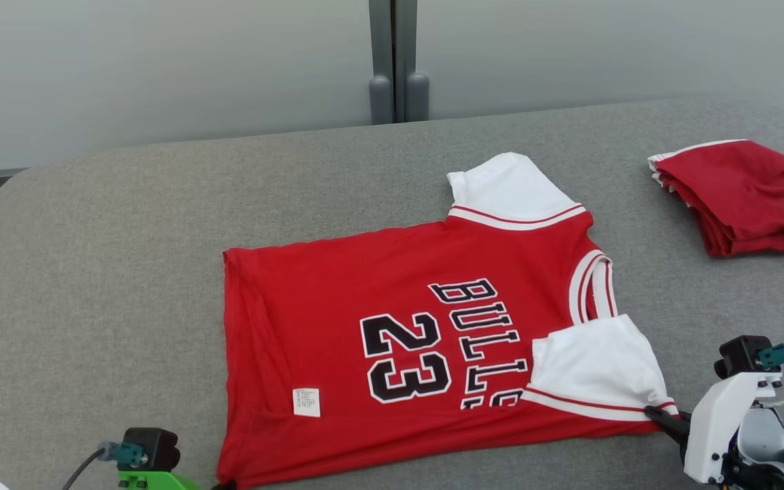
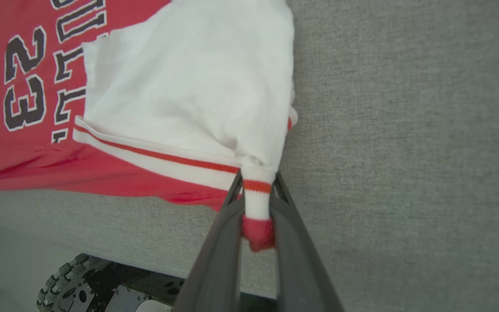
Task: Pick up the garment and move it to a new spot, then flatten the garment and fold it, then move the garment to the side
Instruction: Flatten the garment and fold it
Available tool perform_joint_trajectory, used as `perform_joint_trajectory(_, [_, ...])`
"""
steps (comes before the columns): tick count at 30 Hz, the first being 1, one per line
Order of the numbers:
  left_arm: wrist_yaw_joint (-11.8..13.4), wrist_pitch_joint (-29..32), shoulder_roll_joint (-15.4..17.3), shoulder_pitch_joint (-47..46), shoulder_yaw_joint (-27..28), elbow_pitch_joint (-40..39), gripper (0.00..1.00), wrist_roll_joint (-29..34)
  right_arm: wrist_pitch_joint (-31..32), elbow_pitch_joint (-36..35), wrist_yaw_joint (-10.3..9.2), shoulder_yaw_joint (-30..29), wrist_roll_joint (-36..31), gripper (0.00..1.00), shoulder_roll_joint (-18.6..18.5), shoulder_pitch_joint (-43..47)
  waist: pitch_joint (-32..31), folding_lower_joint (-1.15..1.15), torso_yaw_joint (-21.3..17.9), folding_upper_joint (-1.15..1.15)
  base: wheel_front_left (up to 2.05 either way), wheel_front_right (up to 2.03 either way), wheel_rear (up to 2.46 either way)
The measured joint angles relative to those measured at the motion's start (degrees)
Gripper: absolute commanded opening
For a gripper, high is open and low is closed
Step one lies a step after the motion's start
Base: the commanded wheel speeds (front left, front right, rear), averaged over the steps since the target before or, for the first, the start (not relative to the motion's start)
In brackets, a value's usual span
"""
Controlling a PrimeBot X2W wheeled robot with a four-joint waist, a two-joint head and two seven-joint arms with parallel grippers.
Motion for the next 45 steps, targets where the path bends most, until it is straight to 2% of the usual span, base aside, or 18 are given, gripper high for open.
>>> perform_joint_trajectory(1, [0.5, -0.1, 0.2, 0.1, 0.1, -0.6, 0.45, 0.0, 0.2, -0.1, 0.0, -0.7, -0.6, 0.47, 0.4, 0.2, 0.1, 0.0, -0.1, 0.0, 0.0, 0.0, 0.0])
perform_joint_trajectory(2, [0.8, 0.0, 0.3, 0.2, 0.2, -1.1, 0.84, 0.0, 0.3, -0.3, -0.01, -1.4, -1.2, 1.0, 0.8, 0.4, 0.1, 0.0, -0.1, 0.0, 0.0, 0.0, 0.0])
perform_joint_trajectory(3, [1.0, 0.0, 0.4, 0.3, 0.2, -1.4, 1.0, 0.0, 0.5, -0.3, -0.01, -1.9, -1.7, 1.0, 1.1, 0.7, 0.1, 0.0, -0.1, 0.0, 0.0, 0.0, 0.0])
perform_joint_trajectory(10, [1.6, -0.3, 1.4, 0.5, 0.6, -2.9, 1.0, 0.6, -0.7, -2.5, -0.05, -6.5, -5.7, 1.0, 3.0, 1.6, 0.3, 0.0, -0.4, 0.0, 0.0, 0.0, 0.0])
perform_joint_trajectory(16, [1.5, -4.3, 2.8, -2.6, 2.4, -5.5, 1.0, 2.7, -9.7, -6.1, -0.07, -11.4, -12.4, 1.0, 3.9, 0.8, 1.0, 0.0, -0.3, 0.0, 0.0, 0.0, 0.0])
perform_joint_trajectory(19, [0.9, -6.7, 3.2, -6.3, 3.6, -6.0, 1.0, 3.7, -13.1, -7.1, -0.08, -12.5, -15.0, 1.0, 5.7, -1.0, 1.8, 0.0, -0.3, 0.0, 0.0, 0.0, 0.0])
perform_joint_trajectory(24, [-1.5, -7.8, 3.6, -13.7, 4.7, -3.3, 1.0, 3.9, -18.0, -7.0, -0.08, -14.5, -18.3, 1.0, 9.8, -7.0, 4.3, 0.0, -0.5, 0.0, 0.0, 0.0, 0.0])
perform_joint_trajectory(28, [-4.0, -6.5, 3.4, -22.1, 4.2, 1.4, 1.0, 3.5, -20.8, -4.0, -0.08, -15.9, -20.9, 1.0, 13.2, -14.1, 7.2, 0.0, -0.6, 0.0, 0.0, 0.0, 0.0])
perform_joint_trajectory(34, [-5.8, -3.4, 3.5, -34.4, 2.1, 9.5, 1.0, 2.7, -21.9, 2.3, -0.08, -13.7, -24.0, 1.0, 15.2, -27.0, 12.3, 0.0, -0.5, 0.0, 0.0, 0.0, 0.0])
perform_joint_trajectory(40, [-6.4, 0.8, 3.5, -45.0, -0.8, 15.8, 1.0, 1.2, -19.4, 11.4, -0.08, -8.3, -24.1, 1.0, 14.6, -40.1, 17.9, 0.0, -0.1, 0.0, 0.0, 0.0, 0.0])
perform_joint_trajectory(45, [-6.4, 5.3, 3.3, -51.0, -5.4, 17.1, 1.0, -2.9, -17.5, 19.1, -0.05, -3.0, -22.6, 1.0, 12.5, -49.5, 22.3, 0.0, 0.8, 0.0, 0.0, 0.0, 0.0])
